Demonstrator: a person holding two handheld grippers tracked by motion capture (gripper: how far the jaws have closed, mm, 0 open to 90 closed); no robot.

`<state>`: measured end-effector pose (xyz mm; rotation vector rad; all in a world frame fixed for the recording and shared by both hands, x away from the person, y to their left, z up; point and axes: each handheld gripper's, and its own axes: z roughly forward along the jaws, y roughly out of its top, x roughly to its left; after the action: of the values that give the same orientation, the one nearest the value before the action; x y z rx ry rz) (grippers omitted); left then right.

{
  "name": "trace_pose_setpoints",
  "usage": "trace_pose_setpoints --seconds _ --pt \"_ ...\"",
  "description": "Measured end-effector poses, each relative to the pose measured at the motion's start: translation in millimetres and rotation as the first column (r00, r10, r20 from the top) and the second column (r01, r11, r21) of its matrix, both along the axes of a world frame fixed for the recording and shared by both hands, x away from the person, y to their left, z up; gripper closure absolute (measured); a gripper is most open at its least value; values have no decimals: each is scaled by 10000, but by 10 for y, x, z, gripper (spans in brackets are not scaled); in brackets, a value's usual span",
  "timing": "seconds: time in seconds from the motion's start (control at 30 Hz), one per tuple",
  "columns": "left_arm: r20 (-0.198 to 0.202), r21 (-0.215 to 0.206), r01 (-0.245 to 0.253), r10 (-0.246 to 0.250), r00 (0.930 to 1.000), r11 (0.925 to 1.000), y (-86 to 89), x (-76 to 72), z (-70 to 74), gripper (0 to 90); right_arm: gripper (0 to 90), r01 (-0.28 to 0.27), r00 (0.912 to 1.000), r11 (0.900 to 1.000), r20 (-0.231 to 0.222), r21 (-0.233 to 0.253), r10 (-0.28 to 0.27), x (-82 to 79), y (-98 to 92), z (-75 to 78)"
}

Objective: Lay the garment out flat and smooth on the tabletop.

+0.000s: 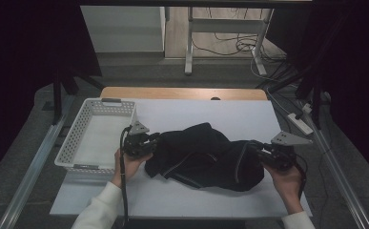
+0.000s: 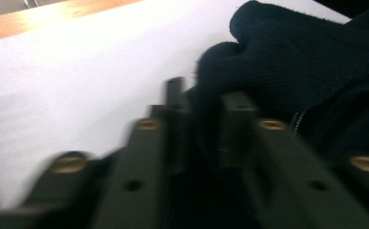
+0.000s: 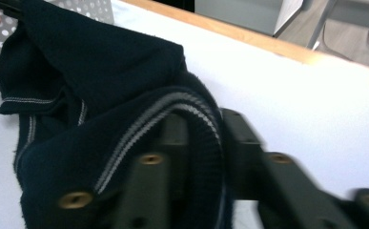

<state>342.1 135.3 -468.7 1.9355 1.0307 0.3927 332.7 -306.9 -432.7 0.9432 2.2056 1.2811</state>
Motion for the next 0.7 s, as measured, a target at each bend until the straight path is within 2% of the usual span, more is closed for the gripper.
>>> trace_pose_setpoints --seconds 0.07,0.13,0.2,0.3,0.37,0.5,0.6,0.7 --pt "124 266 132 -136 9998 9996 -33 -29 29 496 498 113 9999 9999 -17 54 -113 -8 -5 2" --pt "330 450 218 -233 9992 9987 -72 -72 81 422 399 267 9991 9979 326 594 -286 -72 -19 108" --pt "523 460 322 -346 9980 9984 -104 -117 137 394 374 109 9975 9962 687 867 -169 -143 -6 258" --pt "582 492 594 -623 9964 9970 -149 -171 200 359 369 -282 9968 9959 774 854 216 -209 72 356" --pt "511 518 690 -716 9961 9963 -168 -195 214 342 368 -503 9970 9958 619 768 456 -207 132 318" --pt "253 558 849 -864 9959 9948 -176 -213 190 326 370 -910 9959 9951 63 390 908 -149 292 148" --pt "48 775 951 -957 9954 9924 -188 -218 135 302 369 -1230 9920 9924 -274 77 1232 -122 433 21" --pt "-173 784 987 -976 9951 9920 -186 -214 86 293 362 -1523 9873 9882 -474 -162 1514 -113 563 -77"
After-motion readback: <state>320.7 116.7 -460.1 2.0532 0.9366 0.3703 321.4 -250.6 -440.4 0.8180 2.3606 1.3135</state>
